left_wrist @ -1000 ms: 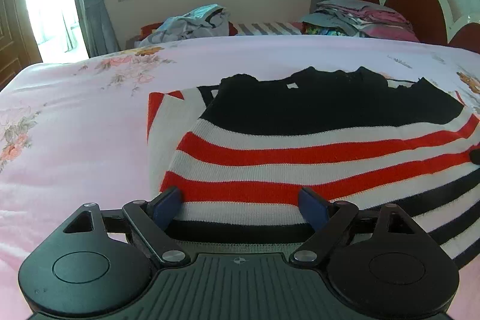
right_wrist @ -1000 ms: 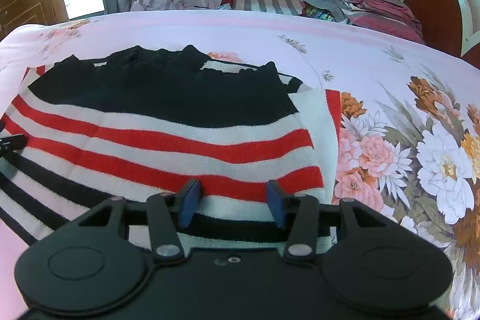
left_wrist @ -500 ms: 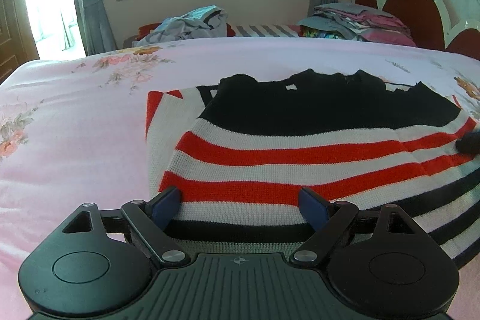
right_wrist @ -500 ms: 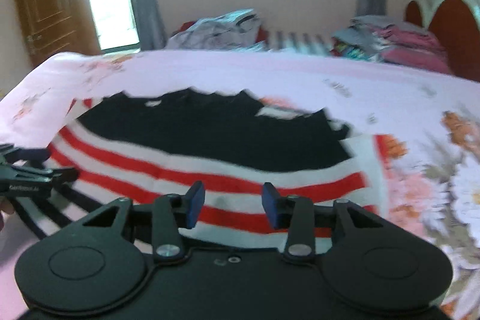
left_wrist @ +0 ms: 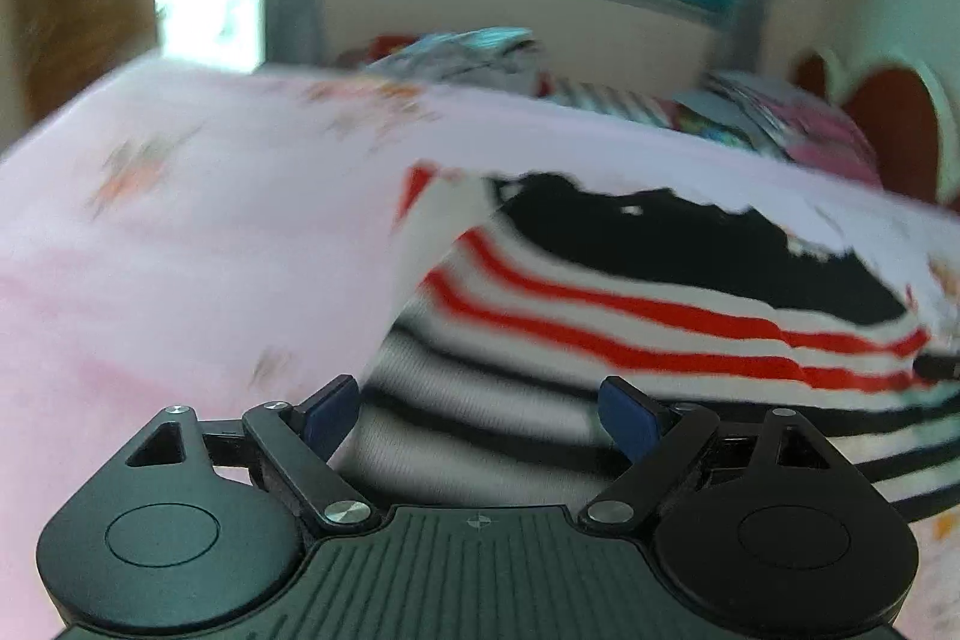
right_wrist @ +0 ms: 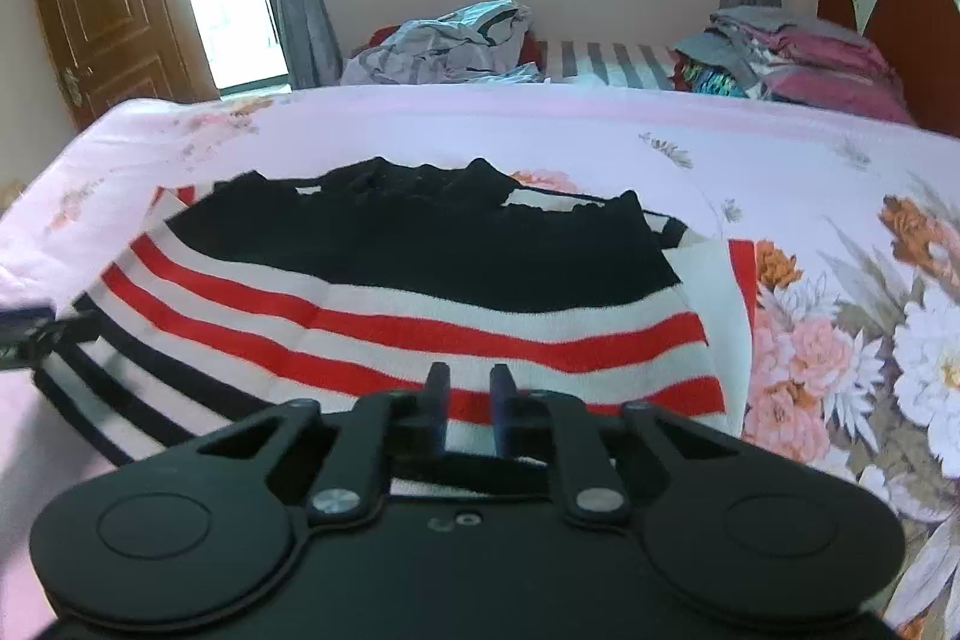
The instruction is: Fold small clothes
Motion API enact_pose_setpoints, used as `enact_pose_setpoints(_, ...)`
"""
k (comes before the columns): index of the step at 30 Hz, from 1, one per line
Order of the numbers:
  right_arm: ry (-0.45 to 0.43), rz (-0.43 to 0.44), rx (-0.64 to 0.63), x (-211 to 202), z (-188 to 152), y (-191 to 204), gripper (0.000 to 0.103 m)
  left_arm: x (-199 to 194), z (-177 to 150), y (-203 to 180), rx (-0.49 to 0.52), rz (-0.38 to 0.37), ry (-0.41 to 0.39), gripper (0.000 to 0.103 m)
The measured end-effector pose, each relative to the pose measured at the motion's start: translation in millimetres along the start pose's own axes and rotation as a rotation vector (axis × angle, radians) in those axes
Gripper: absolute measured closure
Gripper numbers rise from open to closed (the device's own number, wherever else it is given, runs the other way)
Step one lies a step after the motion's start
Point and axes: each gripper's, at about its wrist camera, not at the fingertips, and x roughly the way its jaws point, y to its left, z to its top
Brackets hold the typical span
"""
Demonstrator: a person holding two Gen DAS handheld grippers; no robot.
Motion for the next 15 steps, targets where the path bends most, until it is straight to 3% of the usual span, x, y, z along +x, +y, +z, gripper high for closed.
enact_pose_setpoints(3, 0.008, 0.037, 0.007, -4.9, -3.0, -0.9, 0.090, -10.4, -21.5, 27.9, -0.247, -0.035, 0.051, 0.025)
enact_pose_setpoints(6, 0.012, 0.051, 0.005, -9.2, -5.5, 2.2, 0.091, -1.9, -35.9, 44.3, -0.418, -0.099, 0.078, 0.028)
enact_pose_setpoints(15, 0.035, 0.011, -0.004, -2.1, 7.0, 25.9, 0.102, 48.6, -26.6, 64.9, -0.677, -0.192, -0.054, 0.028)
